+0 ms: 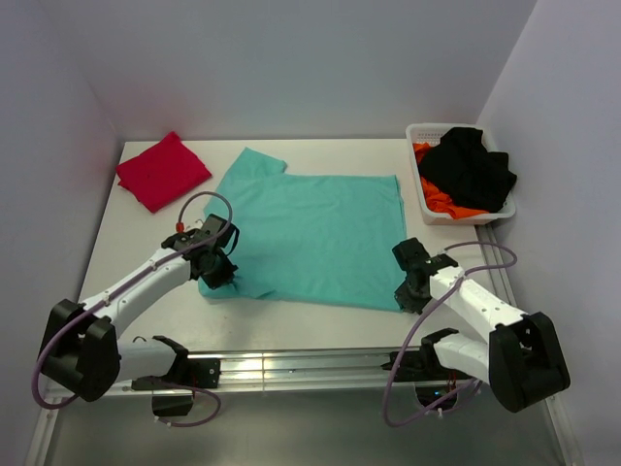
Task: Fold and stack the t-shirts
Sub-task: Fold the tshirt
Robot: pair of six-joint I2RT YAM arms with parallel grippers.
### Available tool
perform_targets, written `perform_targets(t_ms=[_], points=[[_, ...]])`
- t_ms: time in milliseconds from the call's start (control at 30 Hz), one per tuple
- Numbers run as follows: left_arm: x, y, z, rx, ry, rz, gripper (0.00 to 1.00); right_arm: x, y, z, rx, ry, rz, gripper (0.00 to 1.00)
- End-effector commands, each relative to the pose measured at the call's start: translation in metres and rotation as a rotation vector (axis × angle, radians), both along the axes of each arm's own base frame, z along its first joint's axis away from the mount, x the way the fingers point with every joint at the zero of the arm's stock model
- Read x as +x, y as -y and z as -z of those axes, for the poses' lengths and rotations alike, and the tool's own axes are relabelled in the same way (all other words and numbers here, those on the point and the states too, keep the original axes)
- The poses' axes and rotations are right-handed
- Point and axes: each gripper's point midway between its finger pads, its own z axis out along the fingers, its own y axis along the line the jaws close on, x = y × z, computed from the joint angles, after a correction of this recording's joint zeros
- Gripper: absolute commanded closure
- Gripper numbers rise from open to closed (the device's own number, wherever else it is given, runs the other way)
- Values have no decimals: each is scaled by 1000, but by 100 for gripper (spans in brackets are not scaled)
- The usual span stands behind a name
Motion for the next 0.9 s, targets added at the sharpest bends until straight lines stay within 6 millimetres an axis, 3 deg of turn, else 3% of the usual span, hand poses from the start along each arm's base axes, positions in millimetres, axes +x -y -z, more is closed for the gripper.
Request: perform_targets(t_ms=[0,100,233,433,567,867], points=[[6,-3,-19,8,43,-9,100,9,9,3,-62,21,19,87],[8,-3,-24,9,47,-8,100,8,7,3,-56,10,16,100],[8,-3,-36,-3,59,-13,100,10,5,-12,-37,37,8,100],[10,3,-58,-35,77,8,100,20,4,-54,-32,84,-4,100],[25,9,-72,-53,89,38,100,39,0,-79,-32,130,-27,100],[80,6,-85,-65,117,51,100,93,-2,-109,-70,167,-57,100]])
